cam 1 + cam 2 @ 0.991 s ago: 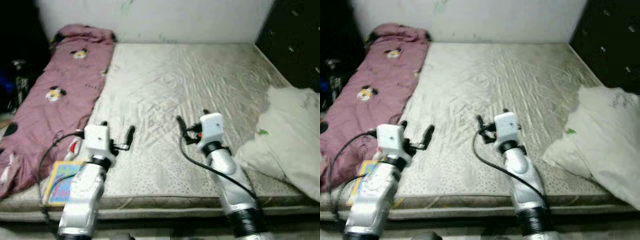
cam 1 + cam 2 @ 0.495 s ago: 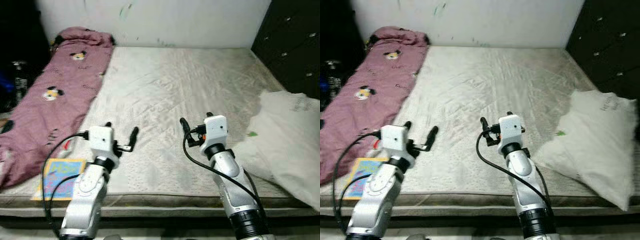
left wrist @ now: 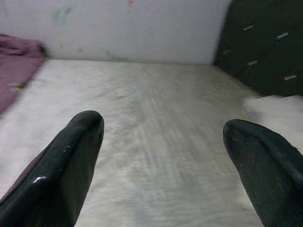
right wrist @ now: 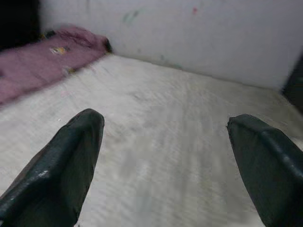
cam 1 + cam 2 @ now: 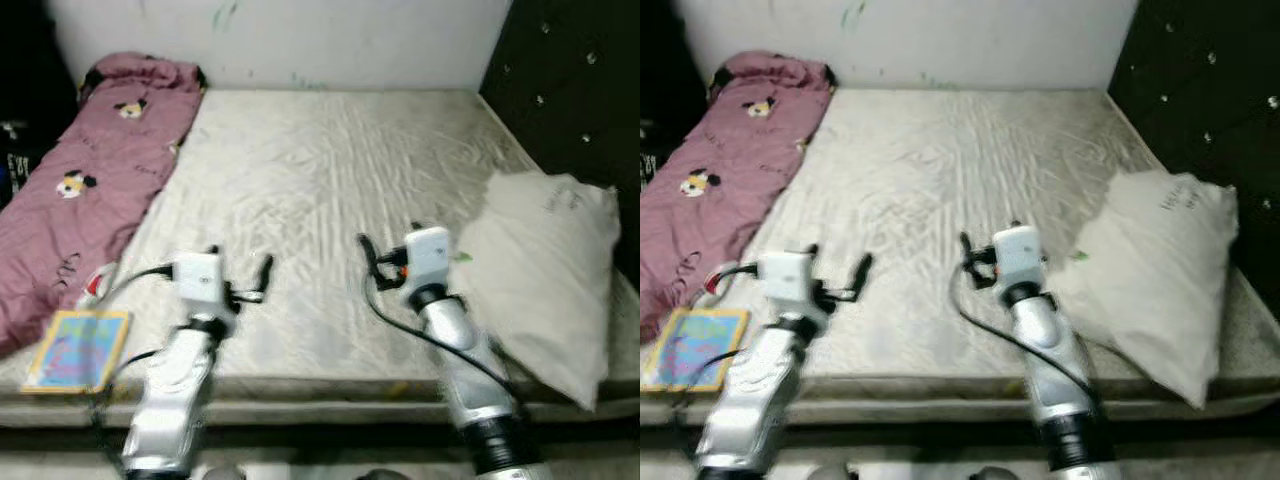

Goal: Clean up the room

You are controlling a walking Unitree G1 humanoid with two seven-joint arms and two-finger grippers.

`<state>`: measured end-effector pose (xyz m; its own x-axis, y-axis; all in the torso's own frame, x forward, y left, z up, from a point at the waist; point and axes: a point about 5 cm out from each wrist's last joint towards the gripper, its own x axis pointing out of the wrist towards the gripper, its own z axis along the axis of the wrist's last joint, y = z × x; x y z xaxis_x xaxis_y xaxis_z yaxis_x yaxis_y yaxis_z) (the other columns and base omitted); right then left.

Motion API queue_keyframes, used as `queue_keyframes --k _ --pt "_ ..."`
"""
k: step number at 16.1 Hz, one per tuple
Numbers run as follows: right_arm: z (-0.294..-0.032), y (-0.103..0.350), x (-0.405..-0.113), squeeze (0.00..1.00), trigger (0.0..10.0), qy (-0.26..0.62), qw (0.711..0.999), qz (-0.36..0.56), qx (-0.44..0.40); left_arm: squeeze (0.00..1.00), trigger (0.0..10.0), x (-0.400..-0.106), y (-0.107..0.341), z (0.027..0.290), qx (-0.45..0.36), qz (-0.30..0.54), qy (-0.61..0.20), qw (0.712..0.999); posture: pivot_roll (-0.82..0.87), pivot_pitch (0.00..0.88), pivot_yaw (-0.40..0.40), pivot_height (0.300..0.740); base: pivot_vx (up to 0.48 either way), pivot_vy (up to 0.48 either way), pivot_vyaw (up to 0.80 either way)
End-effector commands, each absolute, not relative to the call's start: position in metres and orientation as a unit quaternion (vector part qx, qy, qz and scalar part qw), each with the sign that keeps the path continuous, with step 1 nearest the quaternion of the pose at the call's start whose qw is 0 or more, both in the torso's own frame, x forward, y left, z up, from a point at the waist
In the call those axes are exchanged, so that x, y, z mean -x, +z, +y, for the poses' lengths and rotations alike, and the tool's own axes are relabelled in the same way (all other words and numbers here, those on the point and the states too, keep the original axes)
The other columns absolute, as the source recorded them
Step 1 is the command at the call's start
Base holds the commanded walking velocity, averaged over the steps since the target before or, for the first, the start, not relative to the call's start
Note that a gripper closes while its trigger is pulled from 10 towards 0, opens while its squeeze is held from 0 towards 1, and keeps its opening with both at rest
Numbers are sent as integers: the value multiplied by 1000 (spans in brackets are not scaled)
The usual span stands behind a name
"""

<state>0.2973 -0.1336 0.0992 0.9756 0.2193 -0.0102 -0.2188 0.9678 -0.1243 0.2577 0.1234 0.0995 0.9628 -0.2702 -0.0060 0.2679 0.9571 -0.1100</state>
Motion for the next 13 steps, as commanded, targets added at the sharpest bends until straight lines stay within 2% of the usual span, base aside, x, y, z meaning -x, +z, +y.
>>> queue_keyframes --k 1,9,13 --pt "-127 103 -299 0 10000 114 992 -11 61 0 10000 -258 99 130 41 14 -128 991 40 0 -15 740 0 -349 0" --pt "-127 102 -299 0 10000 116 991 -10 64 0 10000 -257 99 129 41 15 -132 990 40 0 -18 740 0 -341 0" --pt "-126 103 -299 0 10000 120 990 -13 67 0 10000 -256 100 128 53 7 -137 989 40 0 -19 740 0 0 0"
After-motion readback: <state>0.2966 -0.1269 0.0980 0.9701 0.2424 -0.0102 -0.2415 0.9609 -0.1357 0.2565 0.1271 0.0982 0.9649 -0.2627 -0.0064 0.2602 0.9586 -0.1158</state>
